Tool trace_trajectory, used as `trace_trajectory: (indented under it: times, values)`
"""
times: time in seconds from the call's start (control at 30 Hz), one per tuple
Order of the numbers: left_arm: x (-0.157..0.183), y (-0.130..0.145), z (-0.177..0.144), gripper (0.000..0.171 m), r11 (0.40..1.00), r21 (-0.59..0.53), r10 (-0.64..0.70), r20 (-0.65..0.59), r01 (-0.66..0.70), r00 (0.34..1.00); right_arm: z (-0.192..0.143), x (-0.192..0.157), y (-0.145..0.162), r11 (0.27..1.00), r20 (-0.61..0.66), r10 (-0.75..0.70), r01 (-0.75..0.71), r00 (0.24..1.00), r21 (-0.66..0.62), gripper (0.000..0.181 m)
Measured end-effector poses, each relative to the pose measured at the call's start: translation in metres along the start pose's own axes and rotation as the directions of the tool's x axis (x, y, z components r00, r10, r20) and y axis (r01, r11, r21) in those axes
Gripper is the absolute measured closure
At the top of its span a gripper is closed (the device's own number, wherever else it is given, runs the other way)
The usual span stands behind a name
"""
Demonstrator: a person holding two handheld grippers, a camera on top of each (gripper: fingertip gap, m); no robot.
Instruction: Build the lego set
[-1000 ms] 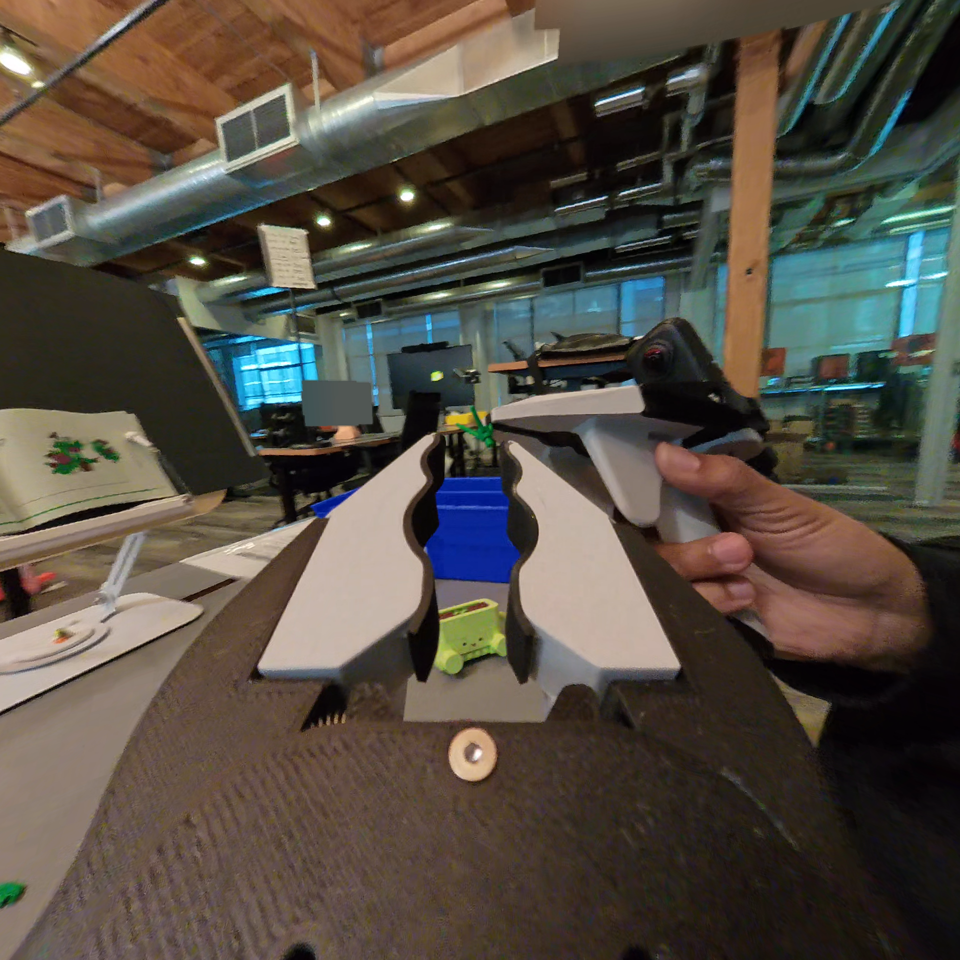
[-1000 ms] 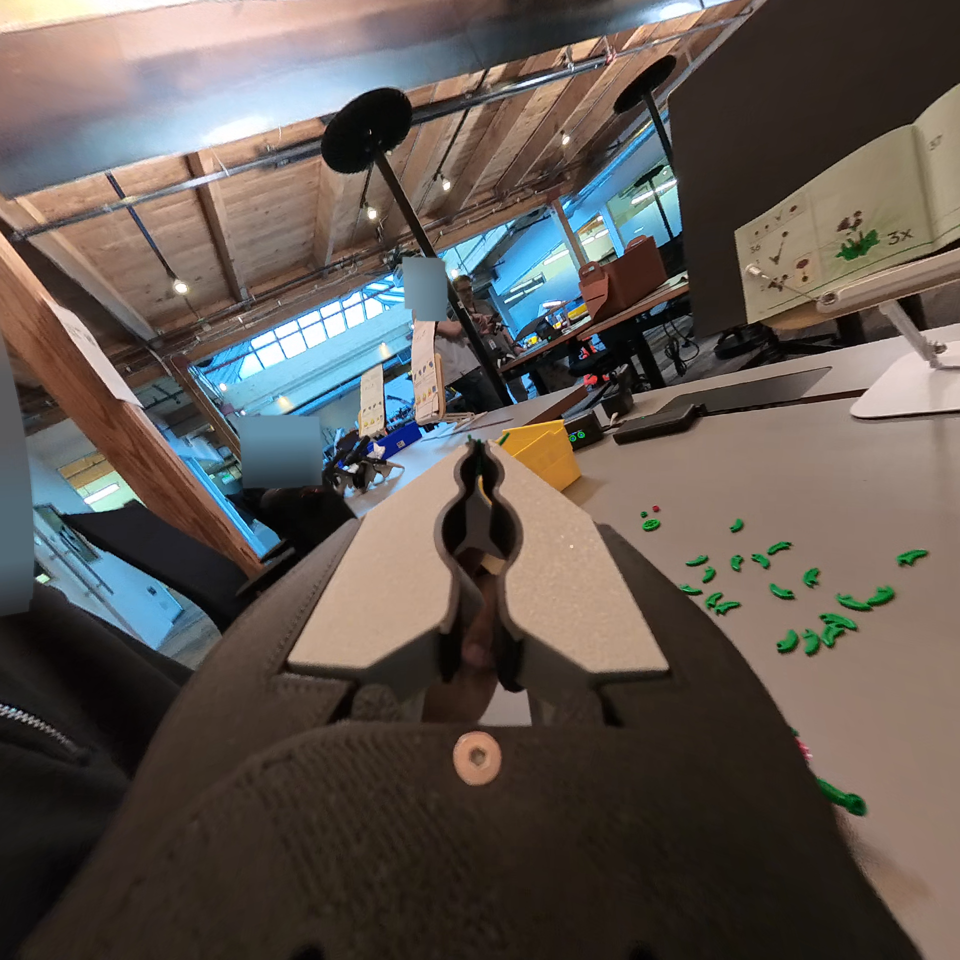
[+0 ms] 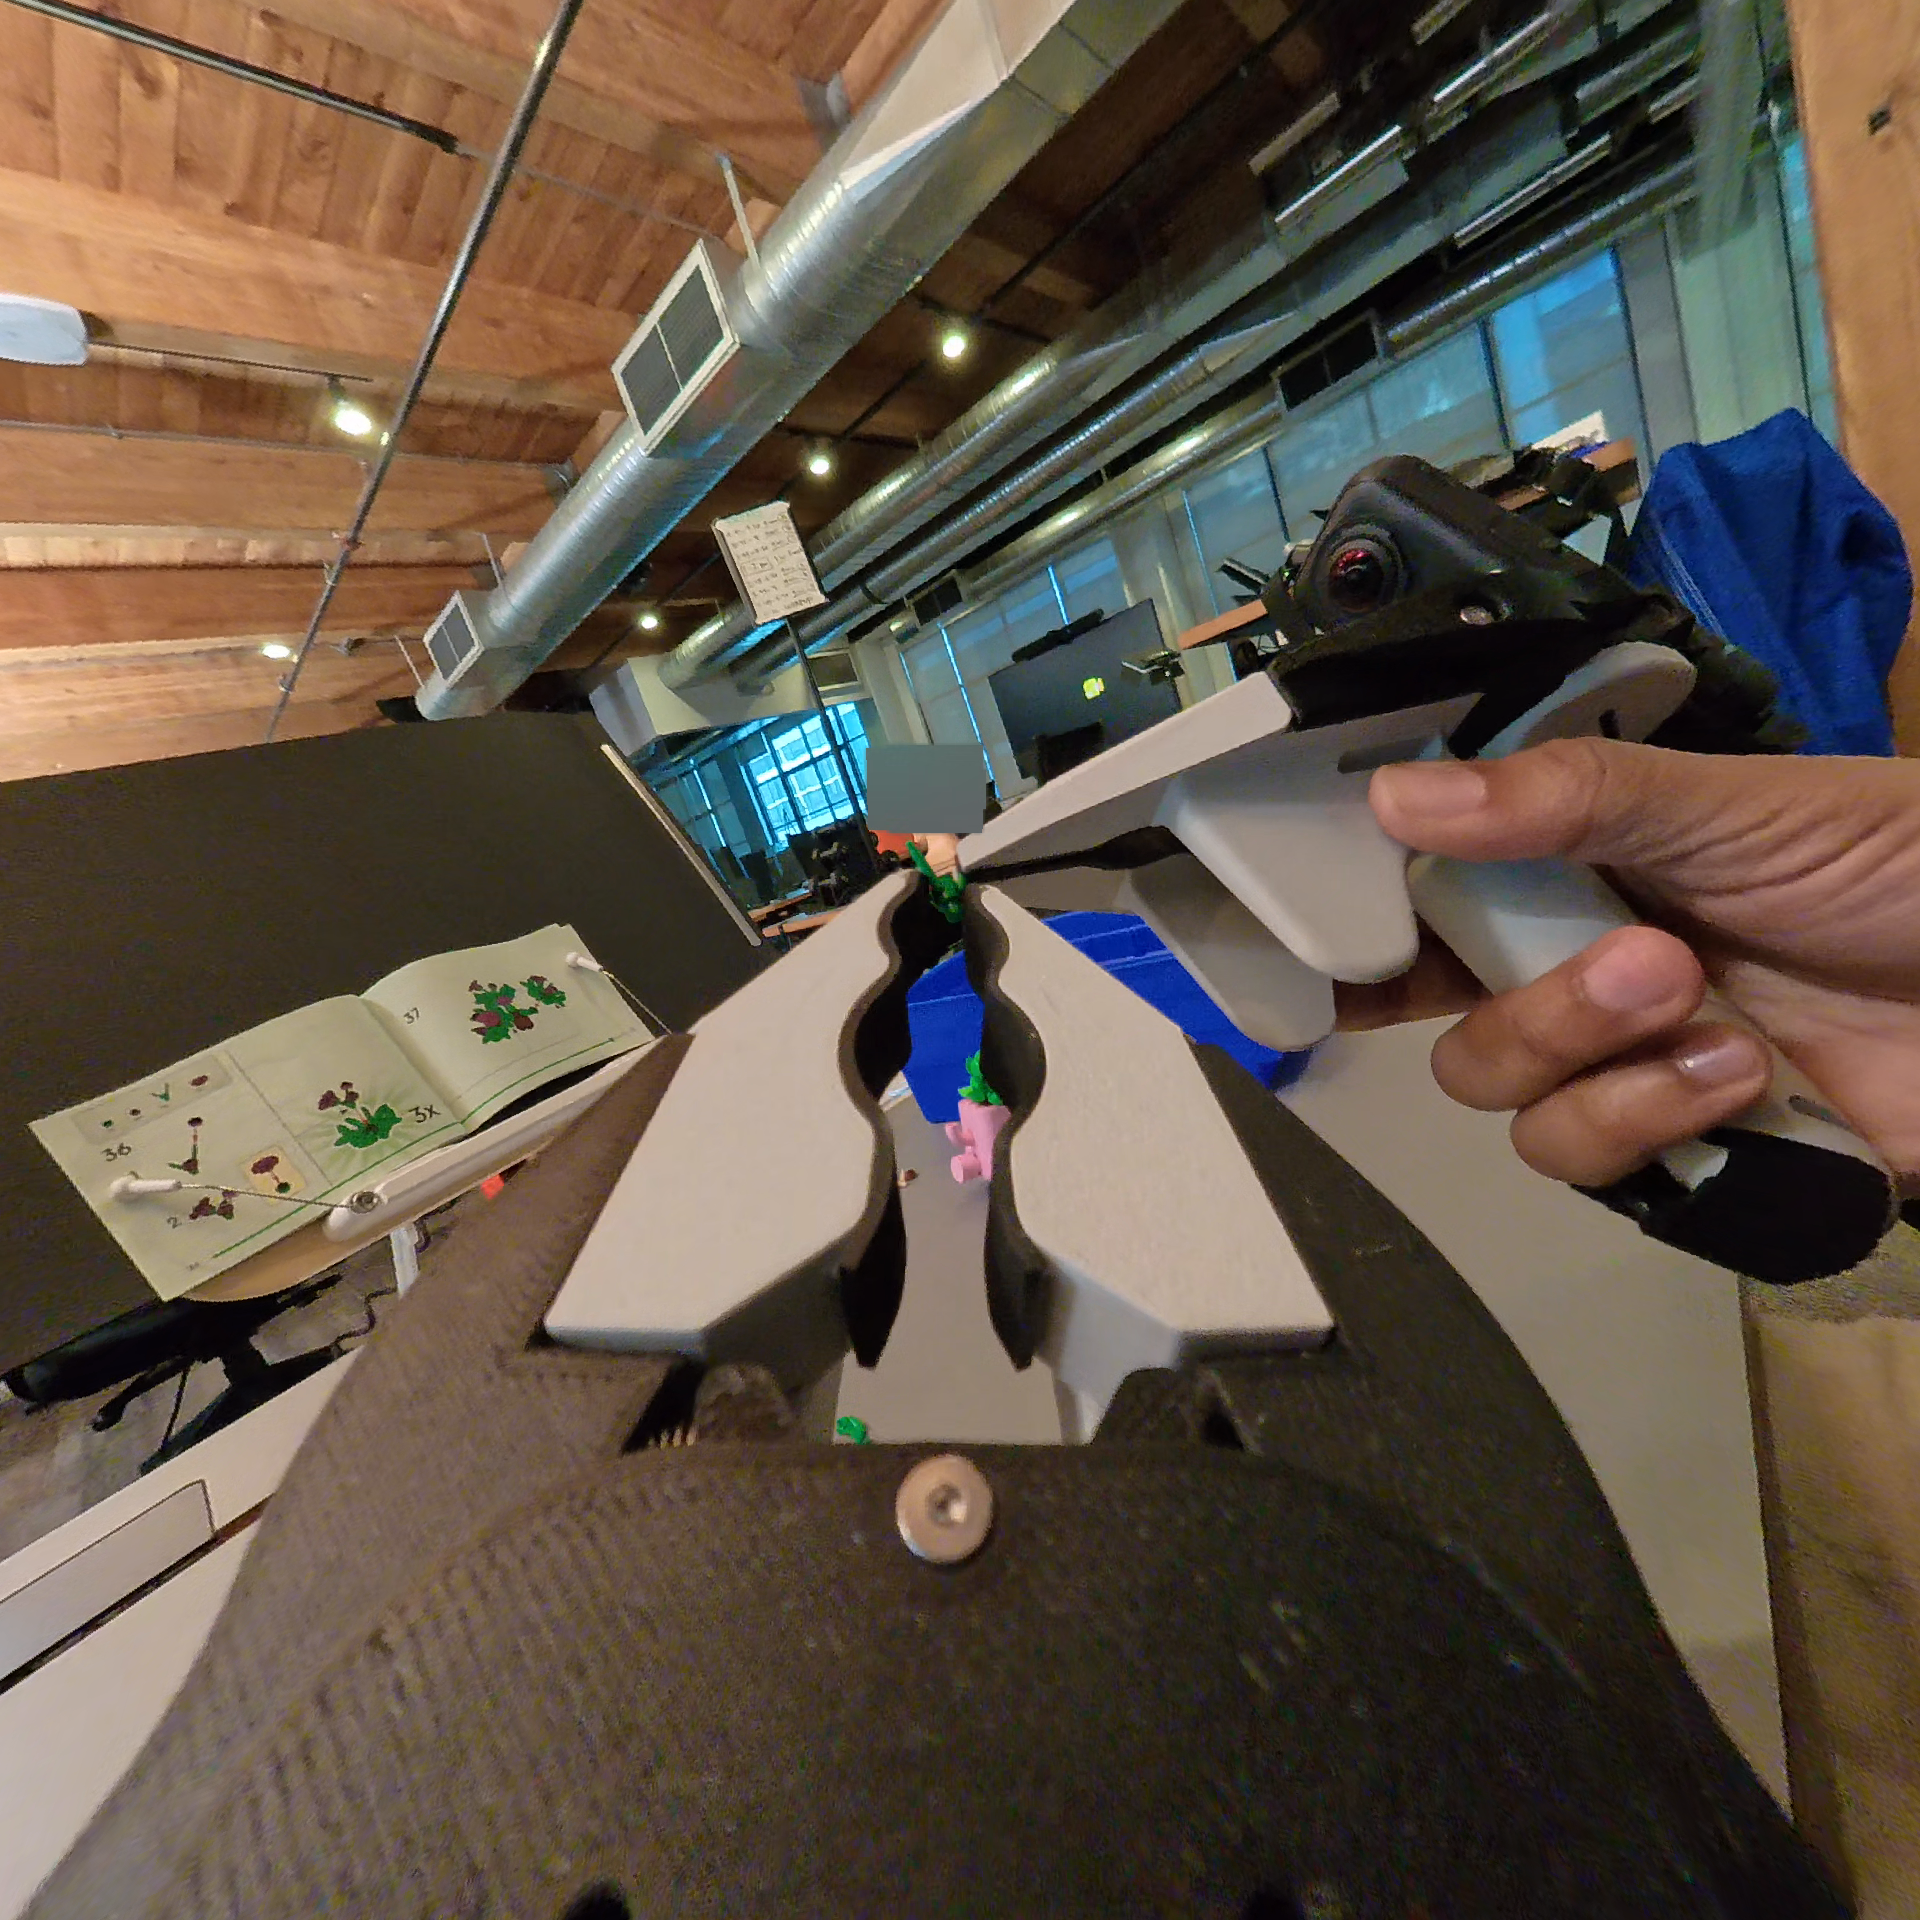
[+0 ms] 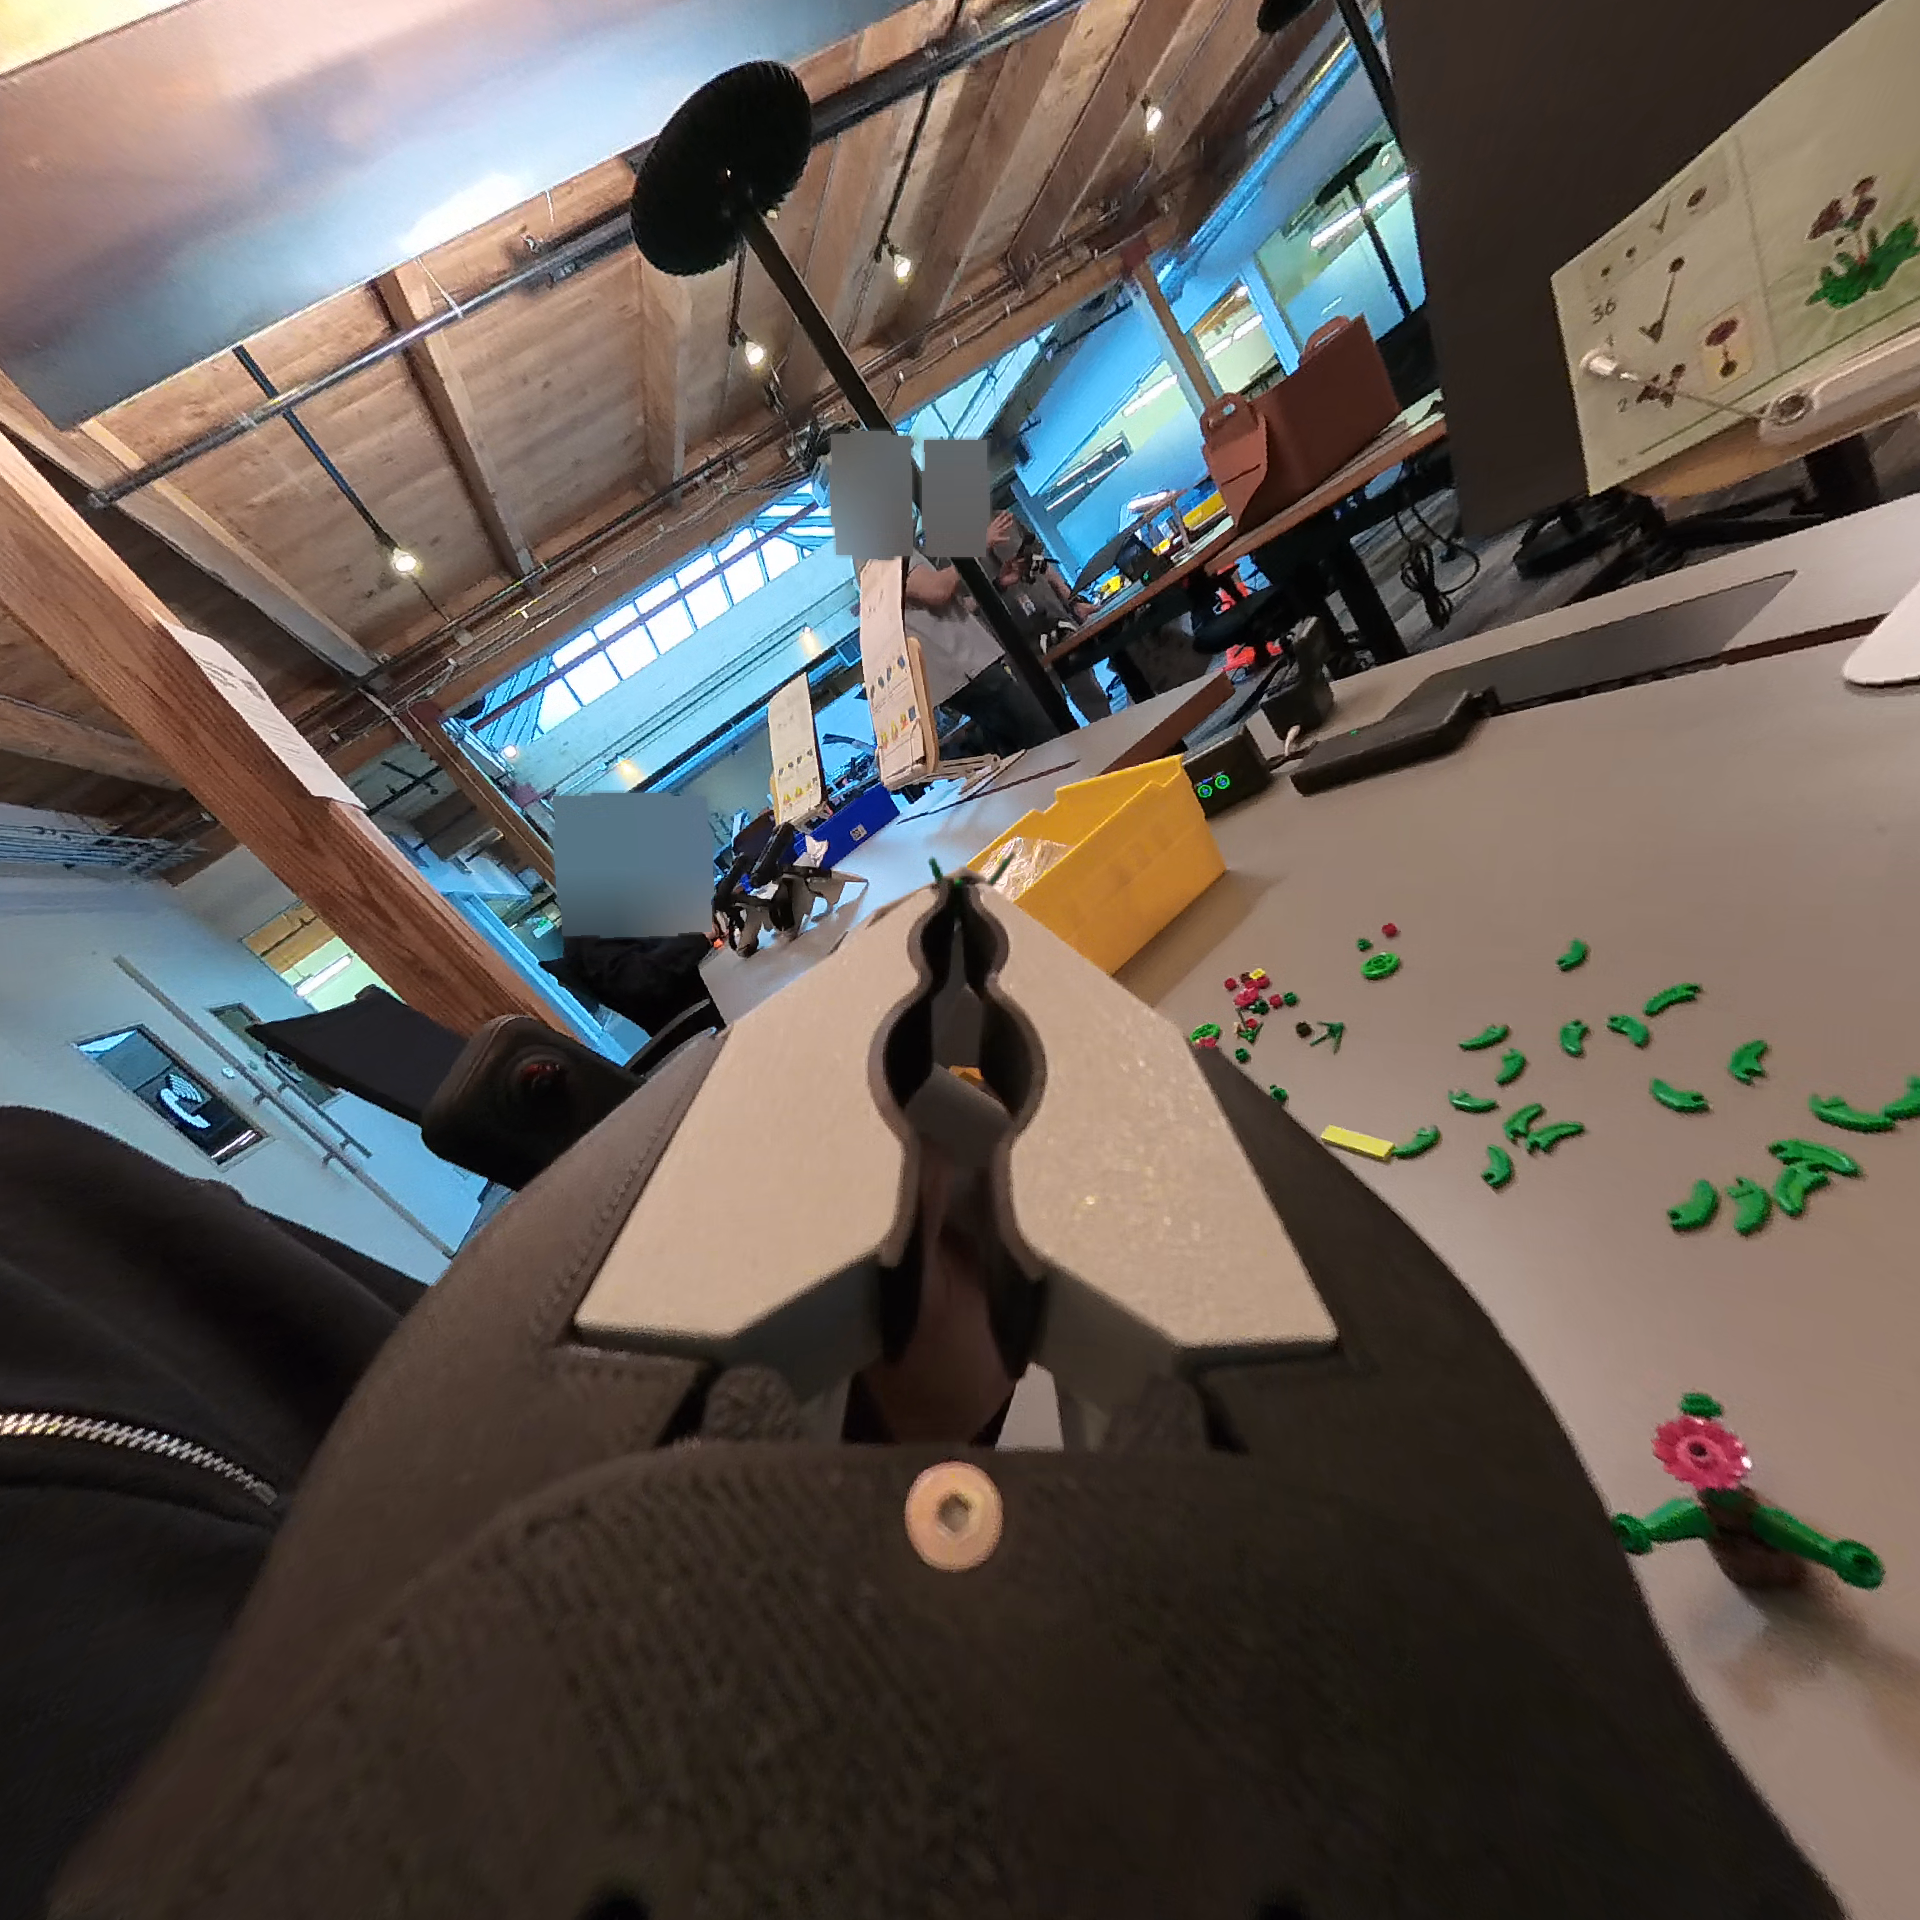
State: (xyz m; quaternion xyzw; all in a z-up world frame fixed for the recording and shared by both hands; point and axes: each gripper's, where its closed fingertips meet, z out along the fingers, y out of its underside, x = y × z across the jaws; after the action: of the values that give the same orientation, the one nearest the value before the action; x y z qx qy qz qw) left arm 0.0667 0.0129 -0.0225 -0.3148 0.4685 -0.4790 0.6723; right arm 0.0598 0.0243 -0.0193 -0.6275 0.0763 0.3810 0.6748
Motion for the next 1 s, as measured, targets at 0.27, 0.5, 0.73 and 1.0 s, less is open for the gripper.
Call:
trace_trajectory:
  times: [0.27,0.5,0.73,1.0]
  values:
    - [0.001,0.001,0.0,0.169,0.999,-0.021,-0.03,-0.033,0.029,0.999,-0.001,0.0,0.0,1.0,0.011,0.007,-0.007,1.0,-0.012,0.181]
    - [-0.008,-0.001,-0.002,0.169,0.996,-0.007,-0.089,-0.026,0.089,0.996,-0.004,0.003,-0.003,1.0,0.009,0.006,-0.006,1.0,-0.014,0.172]
    - [-0.049,0.036,-0.013,0.169,0.983,-0.152,-0.099,0.026,0.102,0.995,-0.004,0.025,0.036,0.951,-0.122,-0.206,0.169,0.971,-0.259,0.168]
    - [-0.1,0.061,-0.041,0.169,0.95,-0.222,-0.197,0.123,0.221,0.973,-0.023,0.092,0.157,0.483,-0.112,-0.686,0.335,0.719,-0.809,0.165]
